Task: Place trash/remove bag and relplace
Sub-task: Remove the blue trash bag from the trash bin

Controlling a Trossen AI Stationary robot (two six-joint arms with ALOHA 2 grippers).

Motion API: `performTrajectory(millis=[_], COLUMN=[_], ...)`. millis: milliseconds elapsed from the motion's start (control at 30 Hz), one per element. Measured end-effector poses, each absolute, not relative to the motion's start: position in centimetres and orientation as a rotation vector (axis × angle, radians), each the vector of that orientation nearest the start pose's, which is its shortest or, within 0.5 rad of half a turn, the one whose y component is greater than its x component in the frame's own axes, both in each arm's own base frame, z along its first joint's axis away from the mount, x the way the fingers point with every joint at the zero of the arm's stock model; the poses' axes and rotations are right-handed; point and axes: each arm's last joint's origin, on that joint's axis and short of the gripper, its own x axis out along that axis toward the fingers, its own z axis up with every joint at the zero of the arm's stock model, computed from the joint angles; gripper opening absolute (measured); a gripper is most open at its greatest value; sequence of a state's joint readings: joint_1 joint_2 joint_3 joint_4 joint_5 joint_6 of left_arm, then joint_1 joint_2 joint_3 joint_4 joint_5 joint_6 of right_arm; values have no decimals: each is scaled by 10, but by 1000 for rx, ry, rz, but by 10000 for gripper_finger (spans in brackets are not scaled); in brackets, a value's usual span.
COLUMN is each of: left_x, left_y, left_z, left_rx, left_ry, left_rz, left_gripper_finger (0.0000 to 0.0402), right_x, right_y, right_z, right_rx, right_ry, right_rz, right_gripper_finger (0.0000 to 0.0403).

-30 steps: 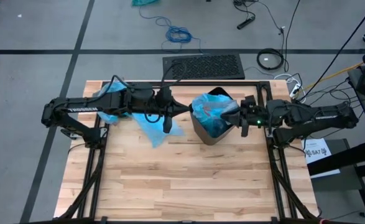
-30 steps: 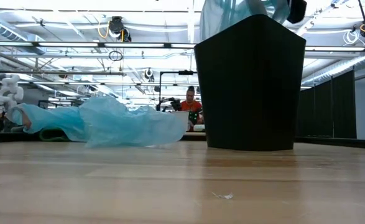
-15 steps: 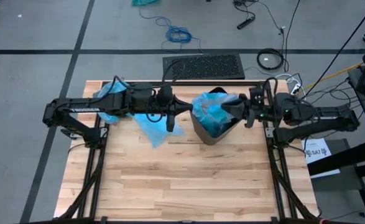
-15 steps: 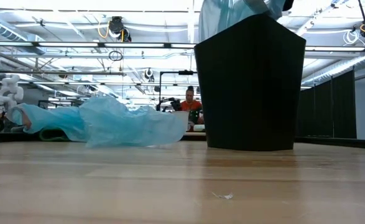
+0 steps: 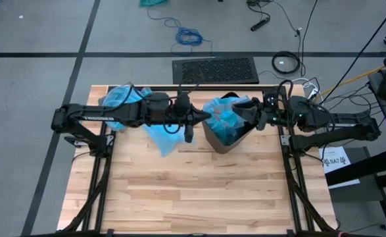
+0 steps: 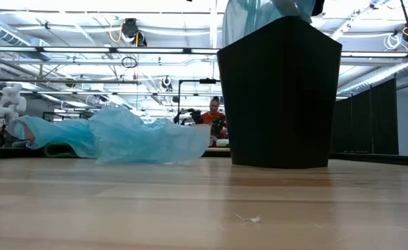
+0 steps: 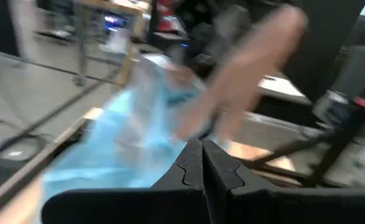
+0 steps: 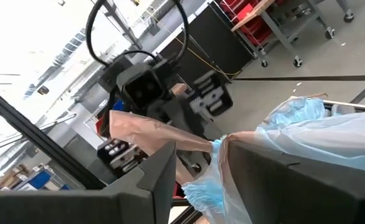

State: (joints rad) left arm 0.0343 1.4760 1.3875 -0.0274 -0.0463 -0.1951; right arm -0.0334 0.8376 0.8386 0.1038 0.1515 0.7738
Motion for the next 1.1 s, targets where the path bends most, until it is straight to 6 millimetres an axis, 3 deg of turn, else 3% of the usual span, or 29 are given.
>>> performTrajectory(millis=[333,500,767,900,1100], left_x=[355,357,354,354,346], left_y=[20,14,10,13,21], left_z=[379,384,385,386,392], left_rx=[-205,-187,58,65,64], left_ry=[135,76,87,86,115], left_rz=[73,24,7,36,65], left_gripper_finger=[0,0,2,25,91], right_x=[186,189,190,190,190], right_y=[-11,-11,-11,-11,-10], right_z=[370,368,368,368,368], right_rx=[772,770,770,769,768], right_ry=[-183,-171,-166,-165,-153], right_rz=[-133,-139,-138,-136,-110], right_gripper_finger=[138,138,137,137,137])
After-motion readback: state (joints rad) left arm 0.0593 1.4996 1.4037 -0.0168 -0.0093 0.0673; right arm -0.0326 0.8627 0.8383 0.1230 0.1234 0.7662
